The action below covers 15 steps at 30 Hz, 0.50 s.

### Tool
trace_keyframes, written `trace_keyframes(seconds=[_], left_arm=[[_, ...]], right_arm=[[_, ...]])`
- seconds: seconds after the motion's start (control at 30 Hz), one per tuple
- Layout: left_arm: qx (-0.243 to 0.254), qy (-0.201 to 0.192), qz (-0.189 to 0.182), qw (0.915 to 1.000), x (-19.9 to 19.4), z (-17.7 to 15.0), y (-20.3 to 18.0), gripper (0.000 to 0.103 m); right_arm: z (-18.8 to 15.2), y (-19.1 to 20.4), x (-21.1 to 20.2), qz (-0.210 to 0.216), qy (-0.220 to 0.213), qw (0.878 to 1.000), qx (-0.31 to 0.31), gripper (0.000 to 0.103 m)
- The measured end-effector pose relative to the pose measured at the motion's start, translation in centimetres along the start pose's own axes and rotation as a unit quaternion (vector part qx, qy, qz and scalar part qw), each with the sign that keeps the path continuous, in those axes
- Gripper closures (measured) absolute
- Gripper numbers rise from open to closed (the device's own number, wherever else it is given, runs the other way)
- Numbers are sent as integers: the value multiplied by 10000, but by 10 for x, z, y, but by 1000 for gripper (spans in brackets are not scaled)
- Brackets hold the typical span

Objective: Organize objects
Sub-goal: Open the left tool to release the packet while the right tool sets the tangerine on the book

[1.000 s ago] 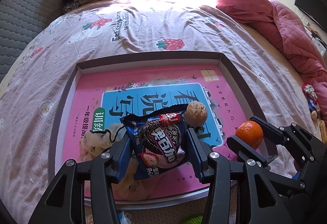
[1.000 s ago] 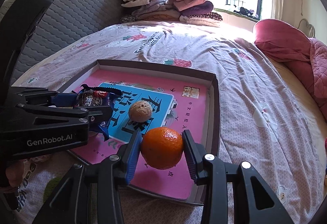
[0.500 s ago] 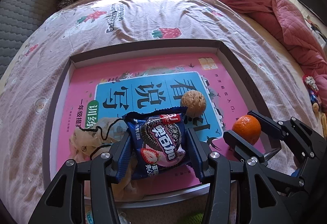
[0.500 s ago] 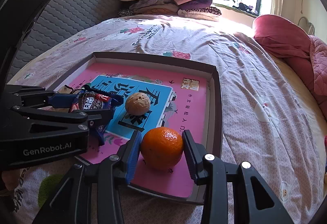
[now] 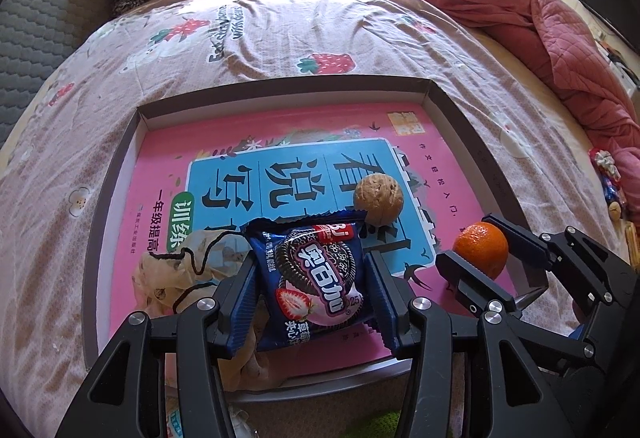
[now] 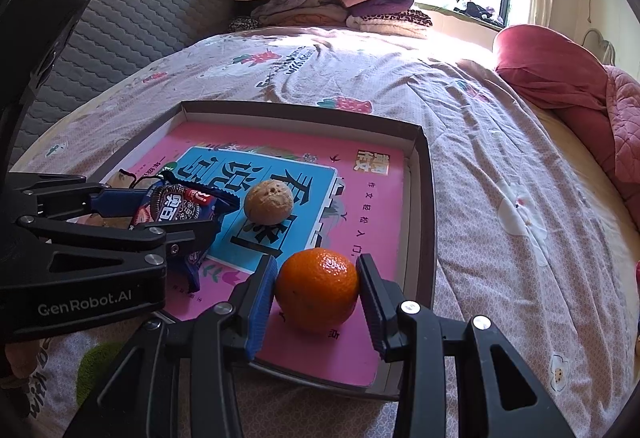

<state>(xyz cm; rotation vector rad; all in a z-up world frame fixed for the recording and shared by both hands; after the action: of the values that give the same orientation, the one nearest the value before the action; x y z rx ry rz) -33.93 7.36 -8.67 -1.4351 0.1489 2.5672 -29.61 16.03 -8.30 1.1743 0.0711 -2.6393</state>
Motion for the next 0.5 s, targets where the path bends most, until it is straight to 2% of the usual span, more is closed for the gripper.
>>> trace_keyframes(seconds=[0.5], left_arm=[[-83, -116, -105, 9998, -12, 4, 3, 49]], right_arm=[[5, -1, -5, -56, -44, 10000, 40, 61]])
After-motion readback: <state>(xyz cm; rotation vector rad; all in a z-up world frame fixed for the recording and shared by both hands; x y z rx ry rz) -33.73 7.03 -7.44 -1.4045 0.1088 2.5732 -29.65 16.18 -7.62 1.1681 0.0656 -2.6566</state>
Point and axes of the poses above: each gripper's, at about its wrist camera, not at the fingertips, and x roughly the way its jaws point, y to its left, z to its top, the point moved 6 cm from there along x, roughly the way its jaws point, and after that the axes turned 6 degrees about x, right-handed, at the moved point
